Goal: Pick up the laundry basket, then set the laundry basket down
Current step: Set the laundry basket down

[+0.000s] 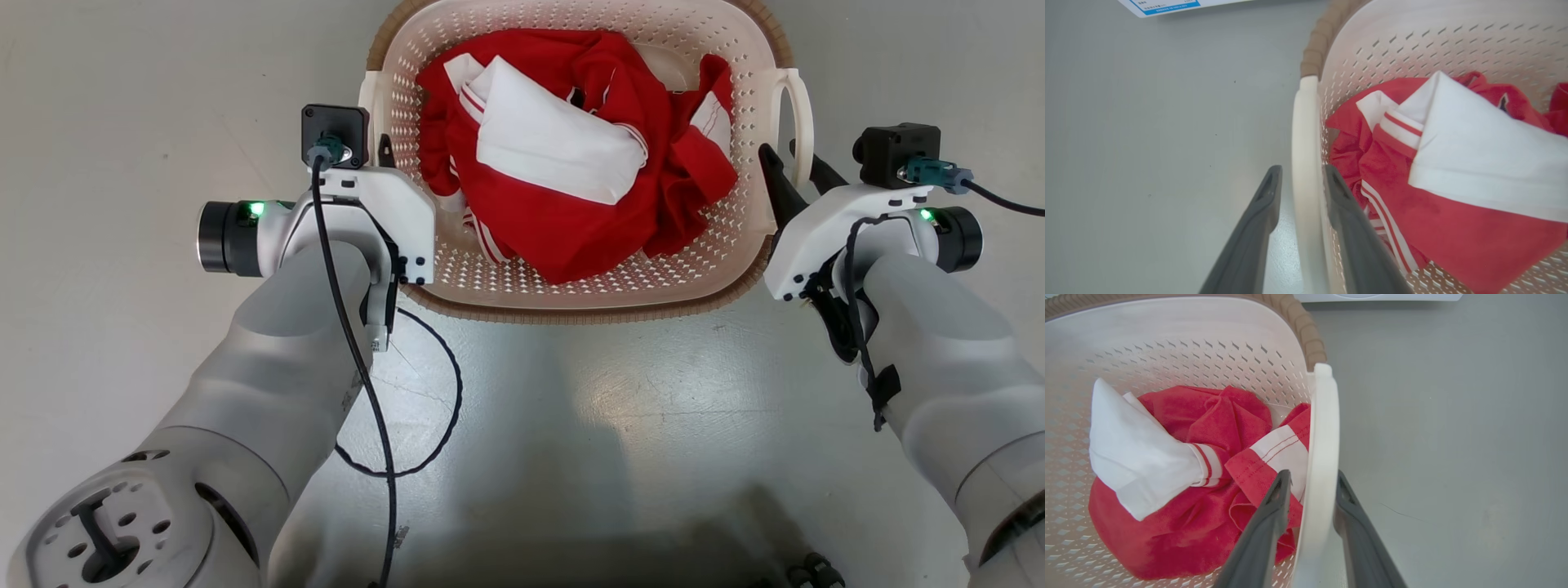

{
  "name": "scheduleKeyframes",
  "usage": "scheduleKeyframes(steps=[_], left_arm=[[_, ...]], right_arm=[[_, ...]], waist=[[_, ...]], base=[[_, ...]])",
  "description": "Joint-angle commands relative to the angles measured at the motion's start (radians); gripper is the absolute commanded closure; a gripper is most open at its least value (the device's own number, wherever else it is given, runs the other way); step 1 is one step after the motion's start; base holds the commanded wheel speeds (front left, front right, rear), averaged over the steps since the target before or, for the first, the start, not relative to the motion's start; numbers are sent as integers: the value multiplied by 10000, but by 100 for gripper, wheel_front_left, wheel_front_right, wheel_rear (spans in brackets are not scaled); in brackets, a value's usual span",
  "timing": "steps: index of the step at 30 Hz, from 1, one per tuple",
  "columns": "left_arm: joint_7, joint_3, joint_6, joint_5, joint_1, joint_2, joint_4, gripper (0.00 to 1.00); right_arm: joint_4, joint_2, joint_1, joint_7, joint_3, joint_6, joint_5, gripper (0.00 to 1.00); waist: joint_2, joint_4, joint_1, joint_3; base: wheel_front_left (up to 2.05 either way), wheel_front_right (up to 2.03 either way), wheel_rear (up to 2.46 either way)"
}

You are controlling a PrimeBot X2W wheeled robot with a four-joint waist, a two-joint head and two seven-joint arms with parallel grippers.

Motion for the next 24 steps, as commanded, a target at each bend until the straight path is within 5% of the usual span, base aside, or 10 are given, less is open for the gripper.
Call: scheduleKeyframes(steps=[1, 3, 4, 7, 8, 10, 24], left_arm=[[-99, 132, 96, 132, -176, 119, 12, 44], [-99, 144, 101, 126, -171, 119, 19, 41], [-99, 147, 100, 121, -161, 119, 23, 38], [-99, 155, 110, 110, -143, 119, 30, 29], [-99, 159, 114, 106, -138, 119, 32, 11], [-99, 169, 127, 96, -127, 119, 26, 0], [-99, 446, 145, 128, 252, 119, -56, 0]], right_arm=[[23, 93, 288, -139, 119, 60, 107, 48], [-1, 71, 250, -139, 107, 60, 109, 10], [-14, 65, 241, -139, 100, 60, 107, 2], [-36, 61, 223, -139, 72, 60, 112, 0], [-43, 59, 218, -139, 60, 60, 110, 0], [-54, 51, 213, -139, 36, 60, 96, 0], [-138, -64, 427, -139, -347, 60, -200, 0]], waist=[[0, 1, 0, -2], [0, -2, 0, -4], [0, -5, 0, -5], [0, -16, 0, -15], [0, -18, 0, -21], [0, -17, 0, -40], [0, 15, 0, -722]], base=[[0, 0, 0], [0, 0, 0], [0, 0, 0], [0, 0, 0], [0, 0, 0], [0, 0, 0], [0, 0, 0]])
